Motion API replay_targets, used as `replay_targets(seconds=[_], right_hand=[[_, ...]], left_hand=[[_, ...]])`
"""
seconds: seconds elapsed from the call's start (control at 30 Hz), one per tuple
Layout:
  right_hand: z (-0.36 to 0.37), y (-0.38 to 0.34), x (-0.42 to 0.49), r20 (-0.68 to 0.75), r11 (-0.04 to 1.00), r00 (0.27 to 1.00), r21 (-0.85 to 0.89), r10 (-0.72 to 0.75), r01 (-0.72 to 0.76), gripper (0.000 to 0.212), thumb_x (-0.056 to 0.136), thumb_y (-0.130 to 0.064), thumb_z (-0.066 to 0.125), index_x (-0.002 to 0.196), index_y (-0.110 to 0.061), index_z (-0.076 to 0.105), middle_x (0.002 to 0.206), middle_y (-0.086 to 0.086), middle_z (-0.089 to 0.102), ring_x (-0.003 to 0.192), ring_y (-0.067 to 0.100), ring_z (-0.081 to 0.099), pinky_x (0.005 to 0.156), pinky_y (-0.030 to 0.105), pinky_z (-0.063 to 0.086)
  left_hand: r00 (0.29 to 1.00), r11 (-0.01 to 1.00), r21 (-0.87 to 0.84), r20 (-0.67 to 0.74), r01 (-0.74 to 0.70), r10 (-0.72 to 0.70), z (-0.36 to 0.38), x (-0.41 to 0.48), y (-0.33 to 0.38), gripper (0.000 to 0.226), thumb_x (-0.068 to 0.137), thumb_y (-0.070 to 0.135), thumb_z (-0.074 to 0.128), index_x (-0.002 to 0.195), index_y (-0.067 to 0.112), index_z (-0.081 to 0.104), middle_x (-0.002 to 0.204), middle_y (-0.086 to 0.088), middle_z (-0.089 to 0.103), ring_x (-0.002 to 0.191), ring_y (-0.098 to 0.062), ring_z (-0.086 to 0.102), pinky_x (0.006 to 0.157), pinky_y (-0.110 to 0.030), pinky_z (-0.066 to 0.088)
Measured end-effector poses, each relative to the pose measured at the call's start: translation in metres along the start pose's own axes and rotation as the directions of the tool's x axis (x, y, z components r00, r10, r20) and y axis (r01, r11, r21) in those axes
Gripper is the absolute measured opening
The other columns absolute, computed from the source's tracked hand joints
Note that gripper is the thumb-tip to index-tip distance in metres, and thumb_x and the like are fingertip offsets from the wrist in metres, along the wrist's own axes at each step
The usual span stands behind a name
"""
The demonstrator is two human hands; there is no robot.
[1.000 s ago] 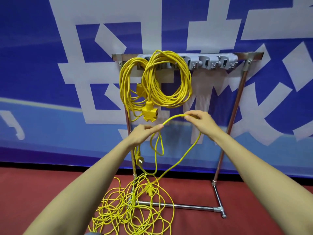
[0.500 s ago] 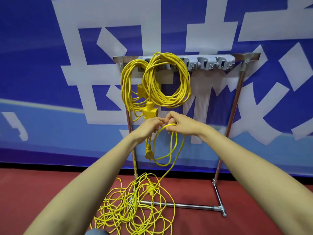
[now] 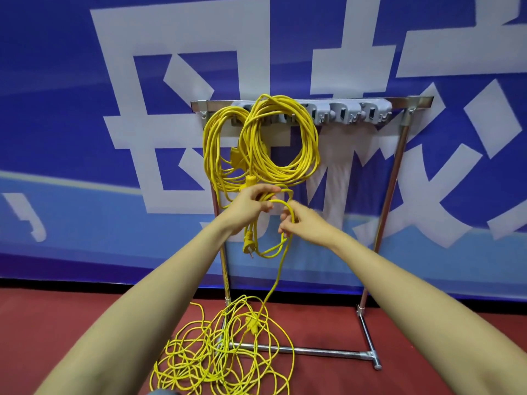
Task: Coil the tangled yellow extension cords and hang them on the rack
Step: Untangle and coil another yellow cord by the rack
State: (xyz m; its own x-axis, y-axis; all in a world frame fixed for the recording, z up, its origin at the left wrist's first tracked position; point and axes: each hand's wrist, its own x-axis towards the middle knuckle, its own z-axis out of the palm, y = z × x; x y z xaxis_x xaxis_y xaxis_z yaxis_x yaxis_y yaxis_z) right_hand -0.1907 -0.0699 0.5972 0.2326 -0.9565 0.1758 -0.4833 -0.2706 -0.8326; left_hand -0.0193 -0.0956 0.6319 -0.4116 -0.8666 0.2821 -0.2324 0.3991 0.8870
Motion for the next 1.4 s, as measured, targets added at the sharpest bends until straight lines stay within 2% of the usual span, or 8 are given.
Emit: replay_targets(seconds=[0.2,0.37,0.57,0.77,0.87,1.03,1.2,1.4], right_hand=[[0.004,0.031,-0.007,-0.112,0.954,0.991,0.297,0.072,-0.036,0.011,0.096,-0.014,0.053,0.086,-0.013,0.048,0.070,0.007,0.066,0.064,0.018,0.063,0.067,0.030,0.054],[-0.017,0.017,-0.003,-0.208,0.993,0.972,0.029,-0.109,0.118,0.010,0.094,-0.025,0.056,0.090,-0.027,0.065,0.060,-0.008,0.055,0.059,0.008,0.051,0.057,0.023,0.044],[-0.028,-0.008,0.000,-0.090,0.966,0.978,-0.199,-0.187,0.167,0.015,0.094,-0.023,0.057,0.102,-0.020,0.069,0.065,-0.015,0.055,0.060,-0.006,0.049,0.058,0.007,0.036],[-0.028,-0.013,0.005,-0.070,0.961,0.980,-0.220,-0.188,0.168,0.010,0.092,-0.026,0.060,0.100,-0.020,0.063,0.076,0.005,0.061,0.066,0.005,0.048,0.062,0.020,0.039],[-0.015,-0.009,0.006,-0.128,0.991,0.987,-0.095,-0.102,0.090,0.018,0.089,-0.019,0.064,0.093,-0.012,0.047,0.067,0.002,0.057,0.062,0.012,0.054,0.061,0.023,0.046],[0.014,0.019,0.008,-0.087,0.978,0.995,0.209,0.039,-0.021,0.015,0.090,0.000,0.059,0.083,-0.008,0.047,0.074,0.010,0.061,0.067,0.018,0.063,0.063,0.021,0.052],[0.044,0.057,0.003,0.063,0.920,0.963,0.288,0.260,-0.267,0.014,0.096,-0.018,0.052,0.085,-0.016,0.045,0.083,0.005,0.065,0.070,0.014,0.065,0.064,0.022,0.045],[-0.005,0.060,0.006,-0.343,0.853,0.861,0.491,0.375,-0.176,0.019,0.099,-0.017,0.047,0.079,-0.016,0.045,0.061,0.008,0.045,0.040,0.014,0.050,0.042,0.023,0.049]], left_hand=[[0.997,0.998,-0.060,-0.073,0.020,-0.024,-0.017,0.003,0.001,0.037,0.088,-0.009,0.059,0.116,0.016,0.061,0.104,-0.005,0.064,0.094,-0.014,0.061,0.071,-0.018,0.052],[0.997,0.998,-0.024,-0.034,0.066,-0.067,-0.020,-0.007,-0.014,0.026,0.089,0.002,0.065,0.113,0.014,0.063,0.096,-0.008,0.067,0.084,-0.013,0.064,0.070,-0.022,0.052],[0.998,0.998,0.013,0.015,0.069,-0.069,-0.021,-0.009,-0.016,0.025,0.093,0.009,0.063,0.118,0.009,0.064,0.087,-0.005,0.063,0.072,-0.008,0.059,0.064,-0.019,0.049],[0.997,0.997,0.003,0.032,0.077,-0.077,-0.016,-0.008,-0.012,0.023,0.098,0.007,0.053,0.117,0.008,0.064,0.090,-0.008,0.065,0.068,-0.008,0.046,0.060,-0.018,0.040],[0.998,0.992,-0.115,-0.037,0.047,-0.052,-0.018,-0.003,0.006,0.022,0.096,0.001,0.053,0.115,0.002,0.064,0.088,-0.004,0.066,0.071,-0.009,0.052,0.058,-0.017,0.038],[0.995,0.998,0.038,-0.087,-0.040,0.044,-0.017,0.014,0.046,0.022,0.096,0.002,0.053,0.113,0.007,0.065,0.102,-0.005,0.067,0.086,-0.006,0.064,0.063,-0.013,0.044],[0.969,0.995,0.053,-0.228,-0.080,0.090,-0.024,0.020,0.055,0.020,0.097,0.006,0.054,0.110,0.014,0.066,0.109,-0.004,0.067,0.098,-0.012,0.065,0.075,-0.019,0.048],[0.966,0.994,0.055,-0.249,0.090,-0.074,-0.037,0.002,0.010,0.019,0.091,-0.001,0.056,0.104,0.010,0.065,0.096,-0.007,0.065,0.086,-0.013,0.060,0.069,-0.018,0.043]])
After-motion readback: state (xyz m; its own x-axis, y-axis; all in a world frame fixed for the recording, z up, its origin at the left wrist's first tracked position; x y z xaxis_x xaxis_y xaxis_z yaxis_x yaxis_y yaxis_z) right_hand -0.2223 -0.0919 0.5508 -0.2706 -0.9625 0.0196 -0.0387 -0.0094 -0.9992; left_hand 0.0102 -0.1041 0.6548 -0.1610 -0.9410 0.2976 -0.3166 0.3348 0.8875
